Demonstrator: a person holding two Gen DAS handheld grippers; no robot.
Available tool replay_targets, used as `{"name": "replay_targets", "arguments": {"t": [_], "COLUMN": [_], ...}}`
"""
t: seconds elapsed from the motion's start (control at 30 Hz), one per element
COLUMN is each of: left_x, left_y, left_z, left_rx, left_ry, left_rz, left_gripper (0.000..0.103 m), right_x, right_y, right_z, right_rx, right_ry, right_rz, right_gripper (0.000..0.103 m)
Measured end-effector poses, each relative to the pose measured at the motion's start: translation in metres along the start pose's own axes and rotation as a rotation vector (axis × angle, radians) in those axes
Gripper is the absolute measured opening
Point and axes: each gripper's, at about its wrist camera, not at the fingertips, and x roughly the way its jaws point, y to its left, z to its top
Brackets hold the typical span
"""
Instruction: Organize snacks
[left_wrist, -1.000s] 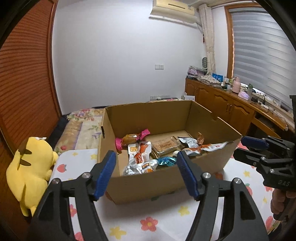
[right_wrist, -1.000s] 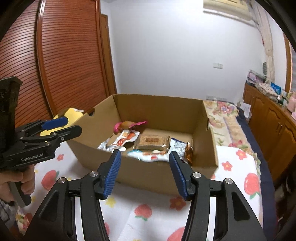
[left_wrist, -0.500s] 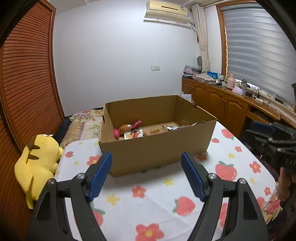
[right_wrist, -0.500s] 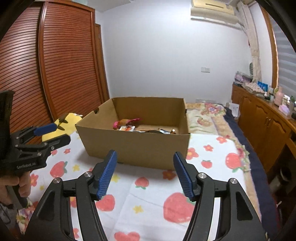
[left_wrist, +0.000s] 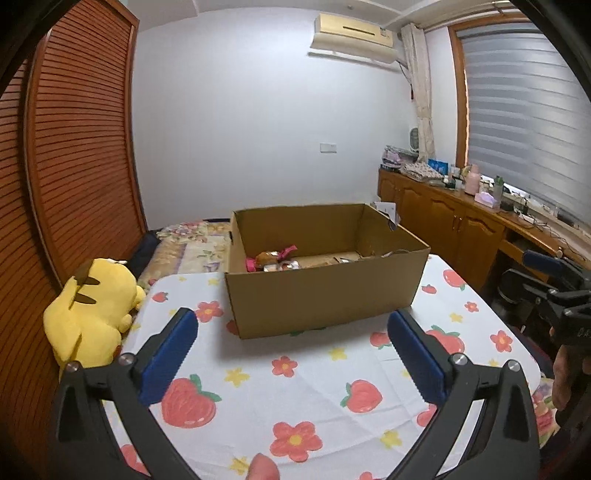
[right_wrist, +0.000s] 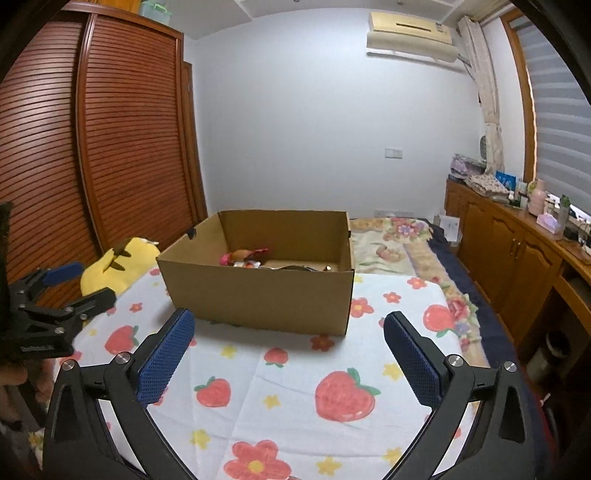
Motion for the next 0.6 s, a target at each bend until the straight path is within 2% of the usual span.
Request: {"name": "replay_targets", "arguments": {"t": [0.2,0.37,0.6], "left_x": [-0.024,-0.04,-0.06], "left_y": [-0.003,-0.005,-0.01], "left_z": [0.0,-0.009,-0.024], "left_rx": [0.04,0.039,0.035], "left_ry": [-0.028,-0.016,-0.029], "left_rz": [0.098,0.083,0.106], "left_gripper": [0.103,0.103,0.103], "right_x": [-0.012,-0.025,-0.044], "right_y": [0.008,0.011,0.016], "right_z": [-0.001,-0.005,-0.015], "right_rx": [-0.015,-0.006,0.013], "right_ry": [-0.021,-0.041,-0.067], "right_rz": [-0.022,-0.036,-0.062], "right_gripper": [0.103,0.103,0.103]}}
